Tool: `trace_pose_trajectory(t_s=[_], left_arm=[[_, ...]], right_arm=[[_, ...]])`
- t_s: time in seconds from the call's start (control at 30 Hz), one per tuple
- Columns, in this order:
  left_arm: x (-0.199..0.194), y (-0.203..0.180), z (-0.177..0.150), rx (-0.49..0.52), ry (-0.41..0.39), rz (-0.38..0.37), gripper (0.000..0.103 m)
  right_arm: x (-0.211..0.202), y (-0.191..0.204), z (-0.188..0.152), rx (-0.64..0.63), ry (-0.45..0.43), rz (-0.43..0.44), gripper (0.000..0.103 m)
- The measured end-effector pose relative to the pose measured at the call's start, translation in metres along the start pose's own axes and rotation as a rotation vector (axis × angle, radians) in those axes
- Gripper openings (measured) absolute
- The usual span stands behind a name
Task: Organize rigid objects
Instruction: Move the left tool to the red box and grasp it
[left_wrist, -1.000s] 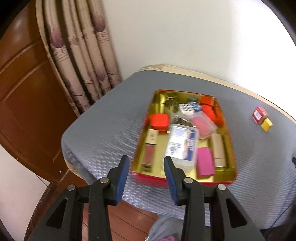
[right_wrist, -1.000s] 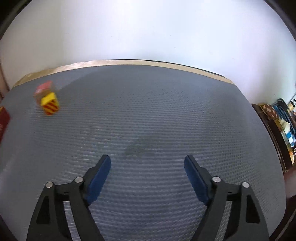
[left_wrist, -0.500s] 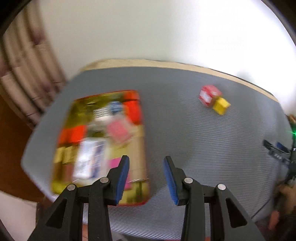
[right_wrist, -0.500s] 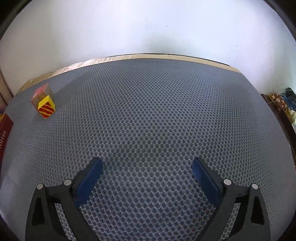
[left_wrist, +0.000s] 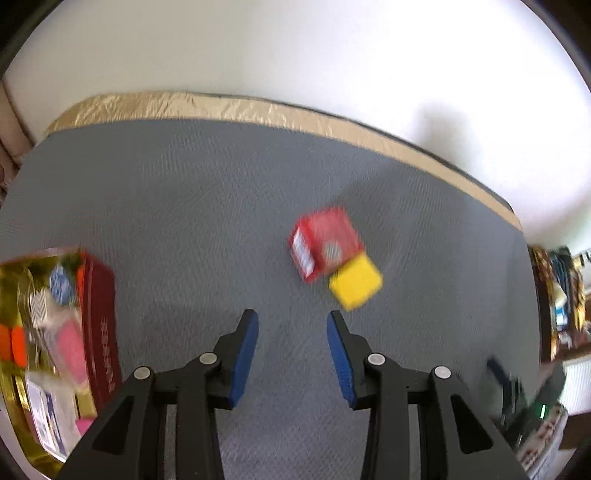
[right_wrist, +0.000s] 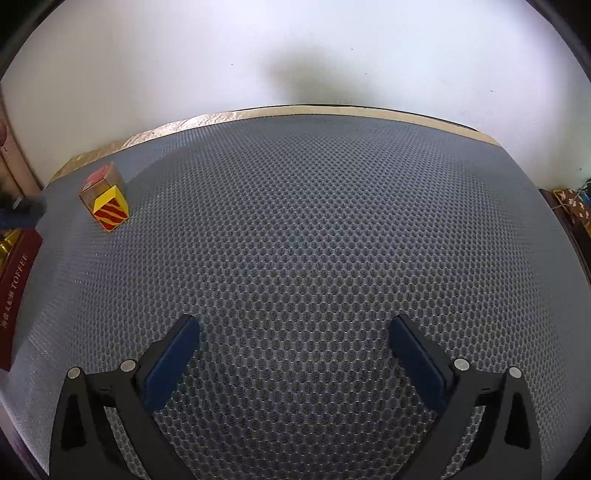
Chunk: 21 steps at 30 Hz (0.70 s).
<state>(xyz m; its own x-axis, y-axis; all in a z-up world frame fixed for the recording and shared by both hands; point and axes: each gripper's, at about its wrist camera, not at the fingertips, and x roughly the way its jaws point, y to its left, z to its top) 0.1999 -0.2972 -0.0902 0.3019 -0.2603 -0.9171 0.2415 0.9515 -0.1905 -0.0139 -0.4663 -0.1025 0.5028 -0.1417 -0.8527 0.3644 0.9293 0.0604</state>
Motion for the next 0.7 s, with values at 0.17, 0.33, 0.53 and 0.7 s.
trace_pose_trajectory(t_s=[0.17,0.33,0.53,0.7], left_arm=[[0.029,-0.012,0.033,-0.048,0.048,0.022,0.039],[0.05,-0.003,0.048,-0.117,0.095,-0.033,0.04],[0.06,-0.008,0.058,-0.131,0.104,-0.058,0.042],[0.067,-0.024,0.063,-0.11,0.104,-0.032,0.052]], right_arm=[[-0.001,0.002,-0.002,-0.001,-0.005,0.026,0.103],[-0.002,-0.003,-0.002,0.003,-0.012,0.05,0.103],[-0.008,-0.018,-0.007,0.007,-0.017,0.067,0.103],[-0.01,-0.017,-0.009,0.006,-0.021,0.075,0.103]])
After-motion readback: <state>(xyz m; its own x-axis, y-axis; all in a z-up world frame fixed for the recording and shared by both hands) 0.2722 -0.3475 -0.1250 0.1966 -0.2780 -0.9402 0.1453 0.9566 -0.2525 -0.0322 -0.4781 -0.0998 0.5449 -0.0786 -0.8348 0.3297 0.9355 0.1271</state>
